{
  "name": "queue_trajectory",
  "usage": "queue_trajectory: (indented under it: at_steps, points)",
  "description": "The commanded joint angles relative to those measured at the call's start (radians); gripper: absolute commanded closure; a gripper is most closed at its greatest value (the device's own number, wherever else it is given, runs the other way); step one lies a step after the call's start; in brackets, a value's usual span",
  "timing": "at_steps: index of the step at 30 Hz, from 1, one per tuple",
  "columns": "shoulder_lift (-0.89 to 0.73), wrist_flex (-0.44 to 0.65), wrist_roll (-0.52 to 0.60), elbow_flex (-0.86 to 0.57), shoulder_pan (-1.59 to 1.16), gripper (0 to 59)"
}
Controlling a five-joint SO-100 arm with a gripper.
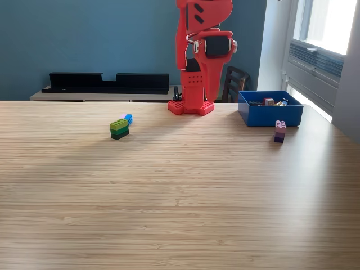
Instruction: Grasp a lego block and put it in the bin.
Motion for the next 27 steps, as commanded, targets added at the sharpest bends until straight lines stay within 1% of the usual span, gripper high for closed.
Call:
queue_trajectory:
  at_steps: [1, 7, 10, 16, 17, 23, 25, 27]
  points:
    - [0.087, -0.044, -0.052, -0.035, -0.014, 58.6]
    - [0.087, -0.075, -0.109, 0.020, -0.166, 58.5]
    - [0.086, -0.077, -0.133, 0.035, -0.270, 58.4]
    - [0.086, -0.075, -0.219, 0.112, -0.483, 58.3]
    - [0.086, -0.075, -0.229, 0.121, -0.506, 57.4]
    - [0.084, -0.074, -0.259, 0.144, -0.584, 57.2]
    - [0.078, -0.075, -0.275, 0.144, -0.594, 54.7]
    - [0.041, -0.074, -0.295, 0.140, -0.595, 49.8]
